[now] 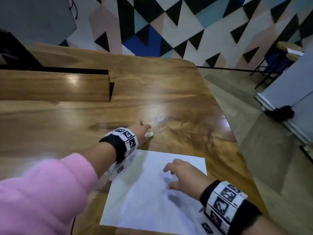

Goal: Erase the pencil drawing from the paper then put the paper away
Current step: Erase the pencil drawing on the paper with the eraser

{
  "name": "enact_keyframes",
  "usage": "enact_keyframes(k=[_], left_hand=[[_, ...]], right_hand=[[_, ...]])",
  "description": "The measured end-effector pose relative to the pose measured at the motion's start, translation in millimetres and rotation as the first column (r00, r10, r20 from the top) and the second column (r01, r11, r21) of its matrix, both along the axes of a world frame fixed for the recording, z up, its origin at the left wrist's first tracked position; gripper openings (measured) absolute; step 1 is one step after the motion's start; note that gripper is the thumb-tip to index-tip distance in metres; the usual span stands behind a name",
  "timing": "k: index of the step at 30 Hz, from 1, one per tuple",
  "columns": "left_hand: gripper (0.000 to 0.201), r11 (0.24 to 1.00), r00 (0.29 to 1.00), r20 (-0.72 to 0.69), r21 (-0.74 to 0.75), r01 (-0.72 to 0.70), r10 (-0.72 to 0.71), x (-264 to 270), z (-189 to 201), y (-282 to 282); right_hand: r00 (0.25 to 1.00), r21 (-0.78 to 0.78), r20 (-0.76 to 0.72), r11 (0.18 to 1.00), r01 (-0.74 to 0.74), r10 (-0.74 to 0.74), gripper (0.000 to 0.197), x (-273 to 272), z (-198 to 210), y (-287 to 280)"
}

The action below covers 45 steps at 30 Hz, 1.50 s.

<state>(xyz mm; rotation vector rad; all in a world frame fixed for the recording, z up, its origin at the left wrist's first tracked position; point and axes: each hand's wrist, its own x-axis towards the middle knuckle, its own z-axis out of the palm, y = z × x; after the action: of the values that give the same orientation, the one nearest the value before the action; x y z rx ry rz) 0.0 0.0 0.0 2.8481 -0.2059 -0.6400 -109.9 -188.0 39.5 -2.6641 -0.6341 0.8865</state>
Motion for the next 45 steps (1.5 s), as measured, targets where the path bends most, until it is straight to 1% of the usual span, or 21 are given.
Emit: enact_keyframes(k=[2,5,8,11,14,17,19,23,26,29,31,33,35,37,39,40,41,43,45], left_hand=[[0.049,0.999,1.000,-0.017,0.034,-0.021,0.021,7,-2,-5],[0.042,0.998,1.000,-0.023,0.067,-0.012,0.014,11,-9,-7],[0.036,0.996,0.999,-0.033,0.093,0.013,-0.010,10,-14,-3],[0.031,0.997,1.000,-0.022,0.070,0.012,-0.010,4,-6,6],[0.026,0.999,0.999,-0.007,-0.007,-0.031,0.031,-15,5,20],[0.023,0.988,0.996,0.017,-0.130,-0.079,0.082,-44,7,36],[0.022,0.974,0.994,-0.027,-0.196,-0.113,0.110,-69,3,45],[0.021,0.951,0.987,-0.089,-0.268,-0.153,0.134,-113,-2,59],[0.024,0.938,0.984,-0.096,-0.301,-0.174,0.152,-128,-3,62],[0.021,0.931,0.980,-0.025,-0.307,-0.196,0.198,-129,-7,57],[0.021,0.940,0.975,0.012,-0.269,-0.211,0.223,-125,-6,52],[0.020,0.932,0.963,0.026,-0.259,-0.253,0.269,-118,-4,50],[0.024,0.899,0.944,0.003,-0.306,-0.314,0.331,-111,-4,50],[0.027,0.841,0.917,-0.043,-0.383,-0.383,0.397,-106,-7,49],[0.027,0.792,0.897,-0.088,-0.439,-0.425,0.432,-103,-10,45],[0.025,0.786,0.896,-0.098,-0.445,-0.429,0.434,-101,-12,42],[0.020,0.795,0.900,-0.093,-0.436,-0.422,0.427,-100,-13,38],[0.014,0.844,0.921,-0.052,-0.383,-0.375,0.385,-97,-13,32],[0.015,0.880,0.938,-0.009,-0.341,-0.329,0.347,-93,-11,28]], right_hand=[[0.999,0.041,0.038,0.999,0.028,-0.030,0.055,11,-11,10],[0.995,0.001,0.086,0.999,-0.044,0.044,0.081,19,-29,23],[0.990,-0.070,0.054,0.990,-0.126,0.130,0.103,18,-47,27],[0.978,-0.179,0.034,0.964,-0.195,0.204,0.113,16,-60,28],[0.971,-0.224,0.030,0.948,-0.224,0.236,0.118,13,-67,25],[0.971,-0.206,0.027,0.952,-0.228,0.238,0.120,6,-68,19],[0.971,-0.181,0.021,0.956,-0.229,0.237,0.121,-1,-68,14],[0.971,-0.166,0.004,0.958,-0.233,0.237,0.121,-11,-69,7],[0.973,-0.175,0.009,0.959,-0.224,0.229,0.122,-11,-67,10],[0.962,-0.199,0.042,0.946,-0.255,0.268,0.121,-10,-64,14],[0.952,-0.169,0.047,0.942,-0.291,0.303,0.121,-8,-65,15],[0.949,-0.125,0.033,0.944,-0.306,0.312,0.115,-5,-65,15],[0.938,-0.110,0.021,0.933,-0.343,0.347,0.103,-5,-65,14],[0.914,-0.134,0.030,0.908,-0.398,0.405,0.093,-5,-65,14],[0.899,-0.152,0.045,0.892,-0.425,0.436,0.088,-5,-66,13],[0.895,-0.152,0.052,0.889,-0.432,0.444,0.086,-5,-66,13],[0.893,-0.150,0.058,0.888,-0.435,0.447,0.085,-5,-67,13],[0.891,-0.158,0.069,0.886,-0.435,0.450,0.085,-5,-68,11],[0.887,-0.171,0.072,0.882,-0.439,0.455,0.085,-5,-68,11]])
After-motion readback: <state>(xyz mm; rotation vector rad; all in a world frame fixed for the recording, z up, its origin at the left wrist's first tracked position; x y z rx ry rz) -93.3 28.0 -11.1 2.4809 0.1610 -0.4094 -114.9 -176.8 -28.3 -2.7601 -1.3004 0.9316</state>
